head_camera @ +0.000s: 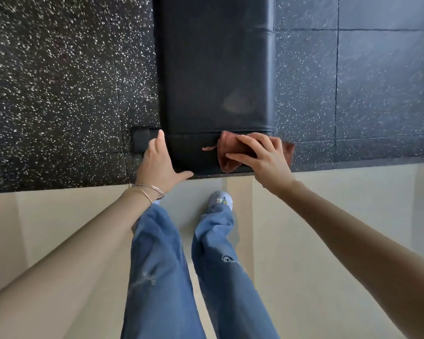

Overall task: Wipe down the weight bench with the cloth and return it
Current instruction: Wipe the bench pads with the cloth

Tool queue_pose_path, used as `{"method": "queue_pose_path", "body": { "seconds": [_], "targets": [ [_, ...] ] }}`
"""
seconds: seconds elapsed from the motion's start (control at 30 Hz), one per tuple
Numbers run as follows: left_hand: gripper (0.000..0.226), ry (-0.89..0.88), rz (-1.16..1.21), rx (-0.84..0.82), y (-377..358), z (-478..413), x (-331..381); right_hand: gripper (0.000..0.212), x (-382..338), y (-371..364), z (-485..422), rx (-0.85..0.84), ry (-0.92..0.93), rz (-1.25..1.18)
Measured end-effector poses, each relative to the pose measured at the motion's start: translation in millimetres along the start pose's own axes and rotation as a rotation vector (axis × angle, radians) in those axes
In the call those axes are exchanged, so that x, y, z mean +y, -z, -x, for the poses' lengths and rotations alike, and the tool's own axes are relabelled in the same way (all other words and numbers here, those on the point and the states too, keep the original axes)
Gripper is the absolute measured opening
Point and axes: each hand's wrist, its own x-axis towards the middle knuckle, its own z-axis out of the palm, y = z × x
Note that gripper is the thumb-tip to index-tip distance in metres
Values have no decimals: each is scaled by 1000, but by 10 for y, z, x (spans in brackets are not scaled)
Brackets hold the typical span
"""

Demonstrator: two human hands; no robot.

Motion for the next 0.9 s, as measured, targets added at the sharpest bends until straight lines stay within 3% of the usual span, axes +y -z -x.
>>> {"method": "queue_pose_path", "body": {
  "seconds": [0.2, 0.33, 0.47, 0.53, 0.67, 0.9],
  "targets": [
    [113, 42, 28, 116, -102, -12, -56, 61, -303, 29, -368, -47, -140, -109],
    [113, 58, -42, 116, -95, 14, -32, 55, -611, 31, -706, -53, -84, -93],
    [112, 63, -53, 90, -74, 32, 0, 60, -464, 91, -717, -93, 55, -12],
    [112, 48, -118, 90, -45, 43, 4, 63, -248, 133, -642, -103, 93, 34],
    [112, -48, -441, 184, -10, 72, -53, 65, 49, 185, -408, -84, -56, -13],
    [107, -157, -501, 279, -31, 41, -182, 61, -417, 96, -732, -81, -10, -30]
  ]
}}
